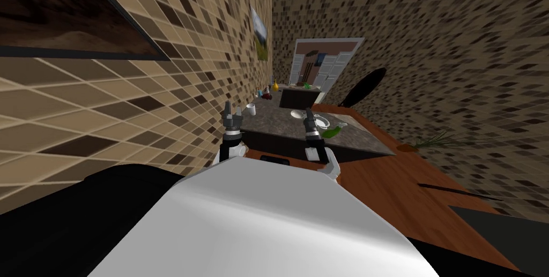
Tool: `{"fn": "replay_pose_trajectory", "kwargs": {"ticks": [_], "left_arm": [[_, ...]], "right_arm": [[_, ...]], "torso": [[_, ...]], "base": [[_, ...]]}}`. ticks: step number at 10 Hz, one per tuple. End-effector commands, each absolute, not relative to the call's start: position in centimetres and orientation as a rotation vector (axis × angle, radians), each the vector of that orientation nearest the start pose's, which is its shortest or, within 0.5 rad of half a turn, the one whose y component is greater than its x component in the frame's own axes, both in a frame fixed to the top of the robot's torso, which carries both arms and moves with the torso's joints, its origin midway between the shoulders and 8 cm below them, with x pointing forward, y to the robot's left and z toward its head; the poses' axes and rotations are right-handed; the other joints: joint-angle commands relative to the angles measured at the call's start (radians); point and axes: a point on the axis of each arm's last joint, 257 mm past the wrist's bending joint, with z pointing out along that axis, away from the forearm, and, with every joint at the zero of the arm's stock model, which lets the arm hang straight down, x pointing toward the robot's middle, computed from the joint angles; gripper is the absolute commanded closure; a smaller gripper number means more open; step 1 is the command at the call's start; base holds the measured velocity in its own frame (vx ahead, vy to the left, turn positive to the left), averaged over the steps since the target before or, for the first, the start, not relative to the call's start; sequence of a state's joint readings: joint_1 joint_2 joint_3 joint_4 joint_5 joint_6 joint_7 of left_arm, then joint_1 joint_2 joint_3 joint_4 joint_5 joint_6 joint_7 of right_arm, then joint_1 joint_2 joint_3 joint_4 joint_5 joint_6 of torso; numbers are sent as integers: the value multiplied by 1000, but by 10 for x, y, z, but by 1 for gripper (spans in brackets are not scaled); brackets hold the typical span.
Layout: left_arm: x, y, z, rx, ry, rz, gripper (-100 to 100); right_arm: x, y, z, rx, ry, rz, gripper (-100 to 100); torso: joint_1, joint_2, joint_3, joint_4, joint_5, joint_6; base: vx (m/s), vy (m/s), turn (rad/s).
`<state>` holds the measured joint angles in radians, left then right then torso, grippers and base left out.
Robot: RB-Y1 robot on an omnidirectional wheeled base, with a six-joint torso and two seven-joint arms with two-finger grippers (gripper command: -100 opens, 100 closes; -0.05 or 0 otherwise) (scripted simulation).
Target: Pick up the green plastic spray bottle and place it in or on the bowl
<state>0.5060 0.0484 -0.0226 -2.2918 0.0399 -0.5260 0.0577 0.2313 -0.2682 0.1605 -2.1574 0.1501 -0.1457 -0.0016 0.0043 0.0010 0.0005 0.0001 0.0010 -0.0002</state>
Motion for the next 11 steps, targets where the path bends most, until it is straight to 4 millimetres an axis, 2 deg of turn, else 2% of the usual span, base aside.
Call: {"fn": "replay_pose_trajectory", "kwargs": {"ticks": [1, 4, 6, 7, 8, 11], "left_arm": [[338, 271, 32, -648, 592, -1412, 0], [338, 271, 32, -648, 592, -1412, 0], [338, 271, 32, -648, 592, -1412, 0], [338, 271, 32, -648, 592, -1412, 0], [338, 271, 32, -648, 592, -1412, 0], [338, 271, 32, -648, 592, -1412, 0]], "right_arm": [[446, -175, -36, 530, 1142, 1261, -100], [470, -161, -64, 531, 1260, 1238, -100], [473, -164, -70, 552, 1279, 1221, -100], [485, -160, -87, 555, 1341, 1198, -100], [486, -162, -90, 567, 1351, 1188, -100], [509, -163, -124, 581, 1476, 1116, -100]], "torso": [[0, 0, 0, 0, 0, 0], [-1, 0, 0, 0, 0, 1], [-1, 0, 0, 0, 0, 1], [-2, 0, 0, 0, 0, 1], [-1, 0, 0, 0, 0, 0], [-1, 0, 0, 0, 0, 1]], "base": [[-10, 54, 65], [-8, 59, 104], [-7, 43, 31], [-2, 50, 120], [-8, 53, 82], [-5, 63, 95]]}}
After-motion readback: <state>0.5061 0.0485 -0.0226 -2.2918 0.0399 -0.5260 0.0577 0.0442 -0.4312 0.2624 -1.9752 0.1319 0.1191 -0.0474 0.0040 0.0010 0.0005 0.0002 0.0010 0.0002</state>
